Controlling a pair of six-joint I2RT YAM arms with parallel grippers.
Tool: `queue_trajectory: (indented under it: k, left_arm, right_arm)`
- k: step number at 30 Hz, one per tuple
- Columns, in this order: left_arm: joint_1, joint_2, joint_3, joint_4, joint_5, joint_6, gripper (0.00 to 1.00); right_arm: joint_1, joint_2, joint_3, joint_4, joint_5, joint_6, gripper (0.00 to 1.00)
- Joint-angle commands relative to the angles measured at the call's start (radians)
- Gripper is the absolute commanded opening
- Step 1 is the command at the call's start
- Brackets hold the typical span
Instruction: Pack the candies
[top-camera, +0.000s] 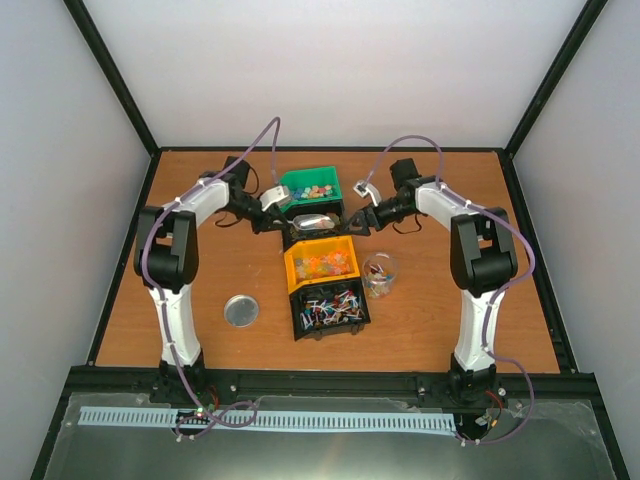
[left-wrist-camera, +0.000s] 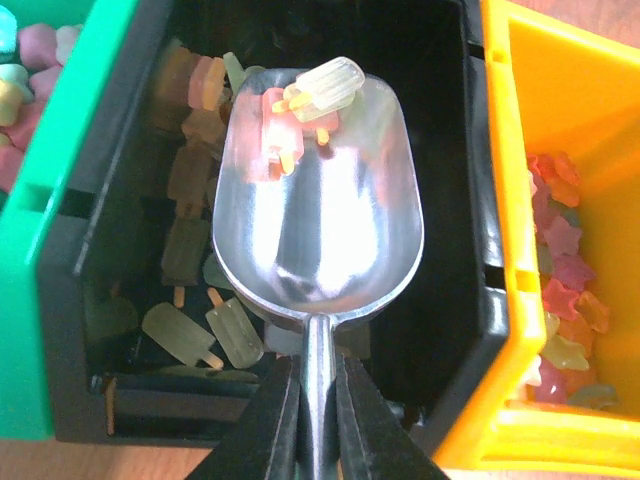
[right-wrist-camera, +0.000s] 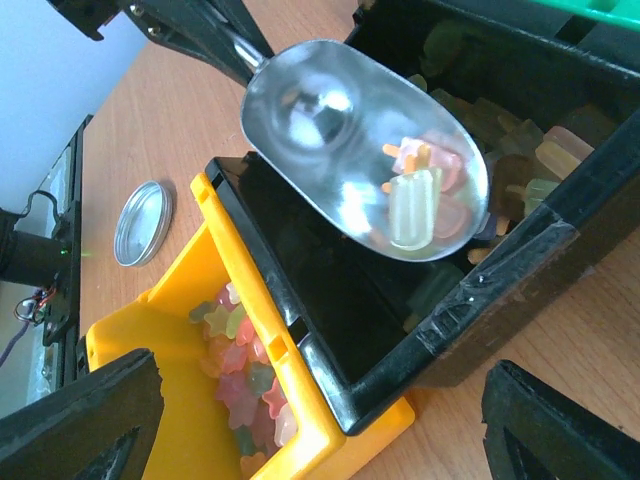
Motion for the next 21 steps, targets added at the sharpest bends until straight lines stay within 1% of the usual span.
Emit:
queue_trajectory:
  k: [1, 6, 9, 12, 17, 21]
  left_arm:
    - [0.017, -0.067, -0.042, 0.056, 0.058, 0.072, 0.01]
    - [0.027, -0.111, -0.103, 0.137, 0.079, 0.028, 0.01]
    - [0.03, -0.135, -0.117, 0.194, 0.107, -0.043, 0.01]
    - [0.03, -0.163, -0.129, 0.231, 0.136, -0.072, 0.01]
    - [0.03, -0.214, -0.115, 0.202, 0.173, -0.06, 0.01]
    - [0.014, -0.251, -0.084, 0.105, 0.165, 0.023, 0.01]
  right_arm:
    - [-0.015, -0.045, 0.006, -0.017, -0.021, -0.021, 0.87]
    - [-0.017, -0.06, -0.002, -0.029, -0.024, -0.036, 0.88]
    - [-0.018, -0.068, -0.001, -0.029, -0.022, -0.037, 0.89]
    - [-0.048, -0.079, 0.003, -0.023, -0.021, -0.028, 0.9]
    - [-0.078, -0.094, 0.003, 0.001, -0.015, 0.004, 0.9]
    - [-0.126, -0.102, -0.007, 0.029, -0.014, 0.041, 0.9]
